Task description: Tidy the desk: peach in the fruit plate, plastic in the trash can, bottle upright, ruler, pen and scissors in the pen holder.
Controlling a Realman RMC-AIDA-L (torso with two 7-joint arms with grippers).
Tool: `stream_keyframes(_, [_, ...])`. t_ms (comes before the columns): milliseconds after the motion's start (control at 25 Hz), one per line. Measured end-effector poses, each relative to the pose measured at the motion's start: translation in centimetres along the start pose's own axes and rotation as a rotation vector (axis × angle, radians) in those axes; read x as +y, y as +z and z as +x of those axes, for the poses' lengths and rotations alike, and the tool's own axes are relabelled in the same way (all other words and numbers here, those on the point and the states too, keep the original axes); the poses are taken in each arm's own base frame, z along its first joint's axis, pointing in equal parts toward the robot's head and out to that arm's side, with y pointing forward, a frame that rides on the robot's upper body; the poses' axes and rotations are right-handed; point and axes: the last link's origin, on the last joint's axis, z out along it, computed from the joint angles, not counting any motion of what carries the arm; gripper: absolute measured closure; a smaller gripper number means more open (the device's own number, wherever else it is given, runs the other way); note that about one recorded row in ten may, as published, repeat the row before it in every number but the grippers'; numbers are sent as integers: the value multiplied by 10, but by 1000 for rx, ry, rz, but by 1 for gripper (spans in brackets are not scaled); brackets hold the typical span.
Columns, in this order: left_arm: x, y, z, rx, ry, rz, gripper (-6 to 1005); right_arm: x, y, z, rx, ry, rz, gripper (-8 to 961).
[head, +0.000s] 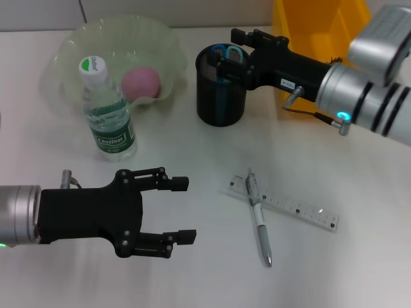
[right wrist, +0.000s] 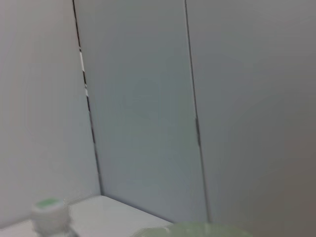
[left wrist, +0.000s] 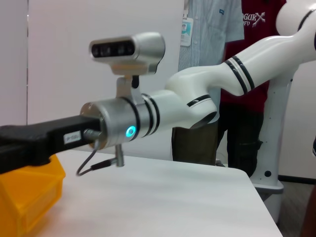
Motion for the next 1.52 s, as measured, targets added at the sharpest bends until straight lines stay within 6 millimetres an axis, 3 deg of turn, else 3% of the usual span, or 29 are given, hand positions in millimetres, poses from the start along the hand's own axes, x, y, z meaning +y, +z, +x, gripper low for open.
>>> stream_keyframes(80, [0, 0, 0, 0, 0, 0, 195, 2, -7, -5, 2, 29, -22, 417])
stream_keyframes(200, [0, 0, 0, 1, 0, 0, 195, 10, -29, -35, 81, 101, -102, 348])
stream_keyframes(240, [0, 0, 0, 1, 0, 0, 195, 10, -29, -35, 81, 101, -102, 321])
stream_keyframes(360, [2, -2, 0, 2, -5, -4, 195, 15, -46, -57, 286, 135, -135, 242])
stream_keyframes(400, [2, -2, 0, 2, -5, -4, 195, 18, -54, -69, 480, 159, -116, 224])
stream_keyframes(440, [2, -2, 0, 2, -5, -4, 195, 18, -54, -69, 480, 159, -116, 206])
stream_keyframes(480, [2, -2, 0, 2, -5, -4, 195, 21, -58, -73, 638, 167, -92, 187])
stream_keyframes(640, [3, -2, -1, 2, -9, -8, 195, 25, -56, -77, 821, 122, -89, 135])
stream_keyframes(800, [3, -2, -1, 1, -11, -11, 195, 38, -45, -65, 1039, -156, -173, 126])
stream_keyframes(1200, [1, 0, 1, -3, -13, -18, 195, 54, -21, -57, 1011, -332, -242, 127])
stream_keyframes(1520, [-1, -4, 1, -31, -55, -18, 195, 63, -11, -53, 947, -340, -307, 126])
